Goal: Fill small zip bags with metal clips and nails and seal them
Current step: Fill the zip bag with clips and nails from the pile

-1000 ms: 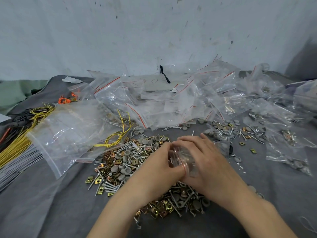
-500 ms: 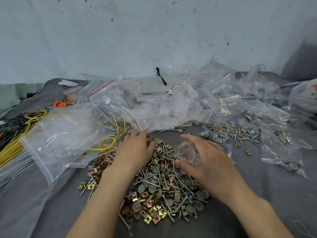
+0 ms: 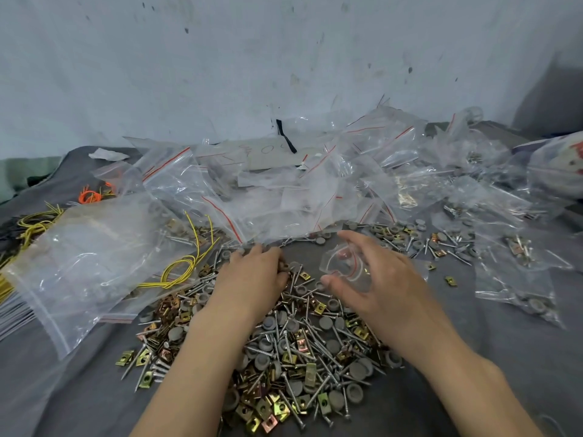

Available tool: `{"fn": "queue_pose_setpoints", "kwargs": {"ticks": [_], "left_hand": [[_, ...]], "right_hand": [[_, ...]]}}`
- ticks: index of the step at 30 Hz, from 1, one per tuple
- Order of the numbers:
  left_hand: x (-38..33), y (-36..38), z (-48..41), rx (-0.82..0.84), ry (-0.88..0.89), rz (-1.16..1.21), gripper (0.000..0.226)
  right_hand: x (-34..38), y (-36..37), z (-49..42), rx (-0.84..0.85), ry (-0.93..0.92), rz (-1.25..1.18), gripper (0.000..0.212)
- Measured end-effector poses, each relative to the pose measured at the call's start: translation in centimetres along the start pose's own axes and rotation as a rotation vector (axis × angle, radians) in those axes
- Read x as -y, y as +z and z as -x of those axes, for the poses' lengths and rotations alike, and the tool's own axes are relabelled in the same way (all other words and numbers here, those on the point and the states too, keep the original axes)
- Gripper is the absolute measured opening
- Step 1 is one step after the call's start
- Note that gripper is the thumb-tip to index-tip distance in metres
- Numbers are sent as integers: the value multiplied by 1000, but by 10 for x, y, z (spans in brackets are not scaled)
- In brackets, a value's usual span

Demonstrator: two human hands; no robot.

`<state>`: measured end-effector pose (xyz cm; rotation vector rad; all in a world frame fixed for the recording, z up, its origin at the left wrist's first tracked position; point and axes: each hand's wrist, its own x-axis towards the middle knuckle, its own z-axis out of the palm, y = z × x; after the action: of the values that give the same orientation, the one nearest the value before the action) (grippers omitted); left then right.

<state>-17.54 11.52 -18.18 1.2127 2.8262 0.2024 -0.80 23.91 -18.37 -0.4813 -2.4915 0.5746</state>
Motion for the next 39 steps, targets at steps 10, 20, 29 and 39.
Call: {"fn": "queue_pose_setpoints", "kwargs": {"ticks": [10, 20, 29, 39], "left_hand": [[15, -2, 10, -38, 147, 231, 21], [38, -9, 23, -123, 178, 535, 20], [51, -21, 48, -109, 236, 493, 20], [55, -17, 63, -282, 198, 549, 33]], "right_hand": [[15, 6, 5, 10, -39, 14, 66], [20, 13, 6, 60, -68, 46, 68], [22, 19, 4, 107, -76, 43, 73], [24, 19, 6, 184, -105, 113, 80]]}}
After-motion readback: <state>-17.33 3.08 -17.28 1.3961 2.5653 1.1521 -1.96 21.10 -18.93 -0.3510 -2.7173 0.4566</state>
